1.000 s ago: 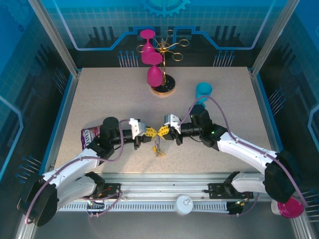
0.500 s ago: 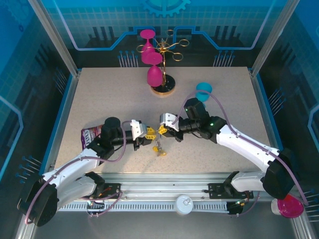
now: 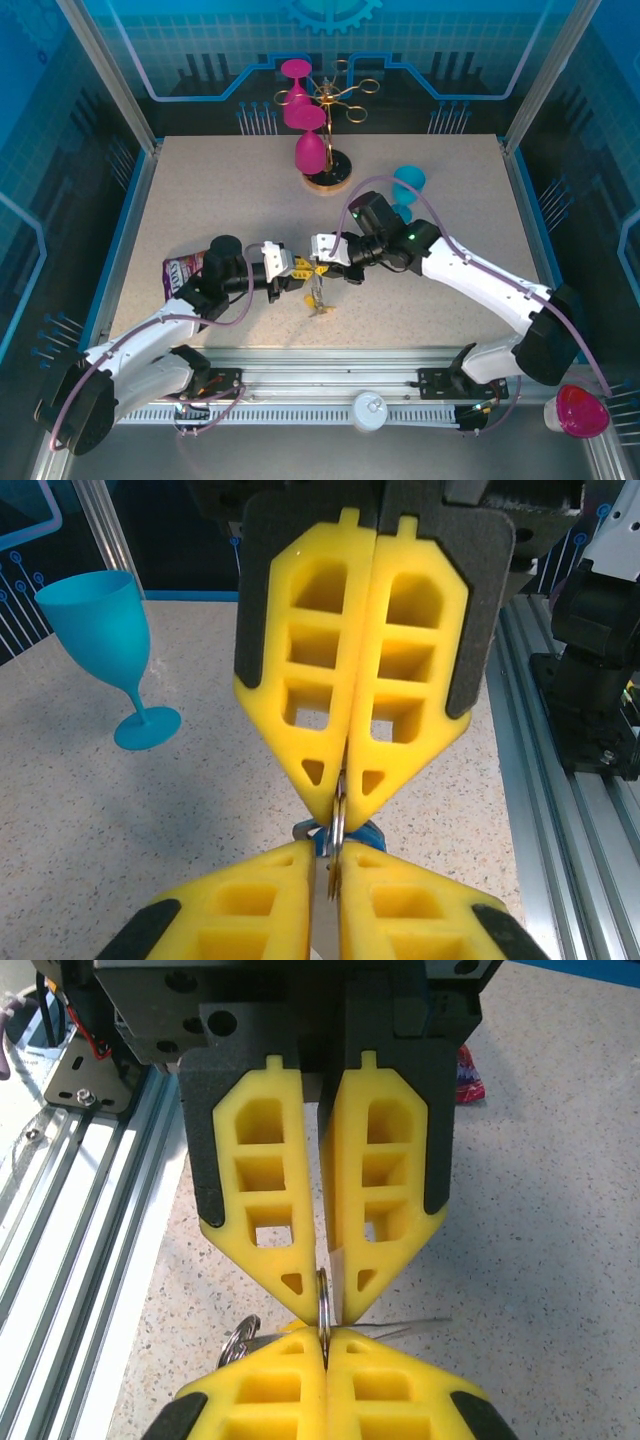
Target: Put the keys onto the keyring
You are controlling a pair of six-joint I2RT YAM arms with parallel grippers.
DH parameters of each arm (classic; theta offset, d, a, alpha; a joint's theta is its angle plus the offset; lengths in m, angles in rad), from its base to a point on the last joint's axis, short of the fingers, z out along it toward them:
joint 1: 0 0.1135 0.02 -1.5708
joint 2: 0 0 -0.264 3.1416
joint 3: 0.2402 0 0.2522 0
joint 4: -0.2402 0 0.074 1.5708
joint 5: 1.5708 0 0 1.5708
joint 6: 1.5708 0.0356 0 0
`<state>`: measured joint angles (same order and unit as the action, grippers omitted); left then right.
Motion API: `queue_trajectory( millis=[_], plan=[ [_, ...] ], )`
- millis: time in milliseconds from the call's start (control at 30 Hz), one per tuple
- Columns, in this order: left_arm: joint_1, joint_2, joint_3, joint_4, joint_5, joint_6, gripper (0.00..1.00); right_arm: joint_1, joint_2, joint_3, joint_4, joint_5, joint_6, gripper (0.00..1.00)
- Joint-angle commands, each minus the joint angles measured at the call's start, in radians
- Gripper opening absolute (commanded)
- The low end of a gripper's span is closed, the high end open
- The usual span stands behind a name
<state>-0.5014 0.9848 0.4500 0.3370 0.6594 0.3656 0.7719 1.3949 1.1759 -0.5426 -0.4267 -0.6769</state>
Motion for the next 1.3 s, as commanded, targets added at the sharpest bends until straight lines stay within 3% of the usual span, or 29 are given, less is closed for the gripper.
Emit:
queue_trajectory(
  millis=[0,300,467,667,967,1267],
  plan=[
    [-0.007,-0.015,0.033,-0.011,0.014,0.008,0.12,0.023,0.021,0.051,-0.062,0.010,-0.036,0.00],
    [-0.006,-0.011,0.035,-0.015,0.032,0.010,0.00,0.025,0.023,0.069,-0.074,0.012,-0.028,0.00],
    [-0.006,-0.022,0.018,0.024,0.040,-0.009,0.00,-0.043,-0.060,-0.033,0.072,-0.082,0.084,0.23],
    [-0.005,-0.031,-0.007,0.106,0.067,-0.051,0.00,-0.097,-0.115,-0.156,0.228,-0.183,0.211,0.32],
    [-0.005,-0.028,-0.022,0.170,0.093,-0.097,0.00,-0.097,-0.115,-0.219,0.351,-0.241,0.299,0.32],
    [-0.006,-0.015,-0.028,0.207,0.102,-0.124,0.00,-0.095,-0.093,-0.220,0.380,-0.273,0.312,0.18]
  ],
)
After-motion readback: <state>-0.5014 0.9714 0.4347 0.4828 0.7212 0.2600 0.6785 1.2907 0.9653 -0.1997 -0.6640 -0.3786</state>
